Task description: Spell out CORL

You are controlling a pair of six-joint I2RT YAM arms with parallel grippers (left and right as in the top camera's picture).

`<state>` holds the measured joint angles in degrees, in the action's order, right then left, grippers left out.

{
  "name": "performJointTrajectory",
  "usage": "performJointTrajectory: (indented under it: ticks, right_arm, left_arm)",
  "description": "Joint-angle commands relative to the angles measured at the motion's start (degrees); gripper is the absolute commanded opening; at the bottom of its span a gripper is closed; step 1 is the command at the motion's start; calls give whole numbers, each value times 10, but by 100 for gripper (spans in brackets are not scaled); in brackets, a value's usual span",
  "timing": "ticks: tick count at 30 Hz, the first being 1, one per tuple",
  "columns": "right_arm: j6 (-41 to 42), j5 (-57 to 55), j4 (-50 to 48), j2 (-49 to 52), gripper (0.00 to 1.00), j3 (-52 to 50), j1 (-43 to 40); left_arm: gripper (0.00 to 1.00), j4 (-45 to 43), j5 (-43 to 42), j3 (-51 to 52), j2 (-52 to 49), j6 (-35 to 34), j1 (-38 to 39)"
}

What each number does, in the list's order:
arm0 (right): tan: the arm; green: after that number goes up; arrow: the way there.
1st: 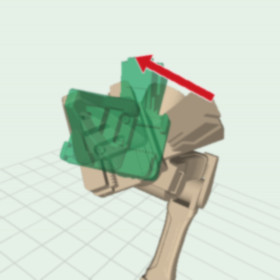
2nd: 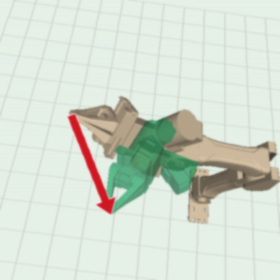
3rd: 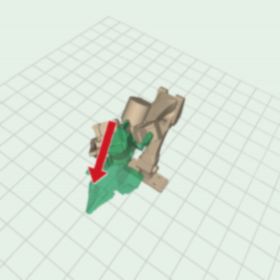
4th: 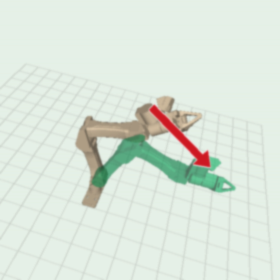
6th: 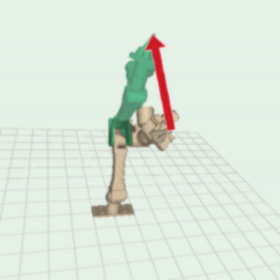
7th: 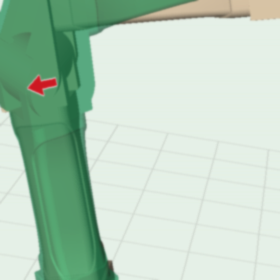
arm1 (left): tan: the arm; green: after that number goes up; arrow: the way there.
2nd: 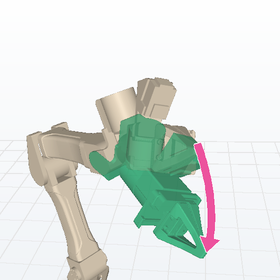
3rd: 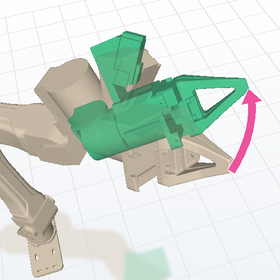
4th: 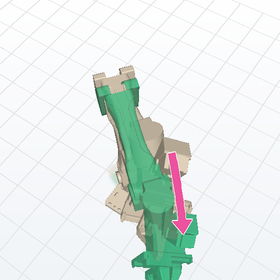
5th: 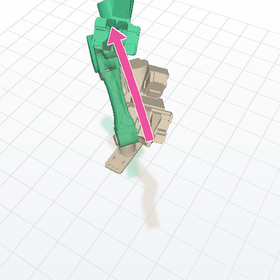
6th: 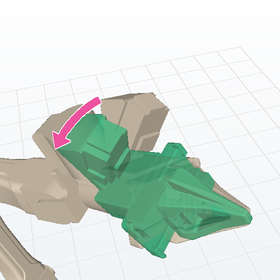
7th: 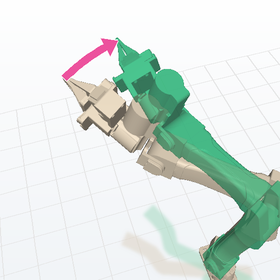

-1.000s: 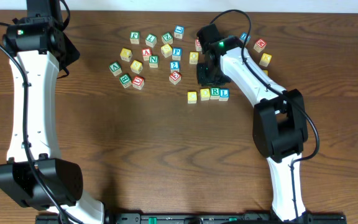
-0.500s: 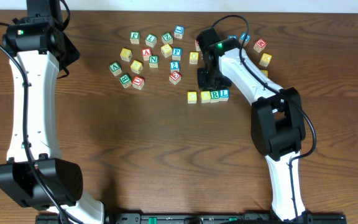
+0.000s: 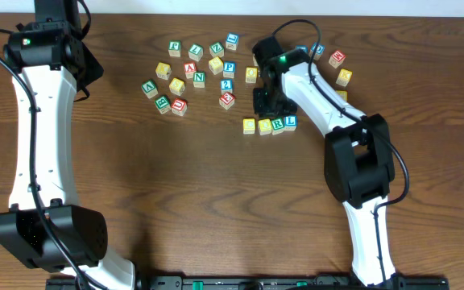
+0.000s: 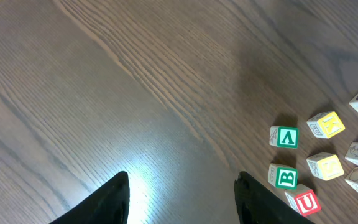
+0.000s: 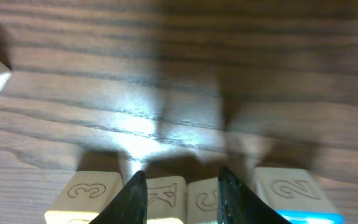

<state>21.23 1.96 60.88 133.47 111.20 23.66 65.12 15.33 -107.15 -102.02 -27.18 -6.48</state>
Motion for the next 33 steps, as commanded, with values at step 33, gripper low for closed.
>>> performJointTrajectory:
  ticks: [33]
  right_arm:
    - [-108,6,37,-23,36,-28,-103]
  left_arm:
    - [53,0,2,9,-9,-5,0]
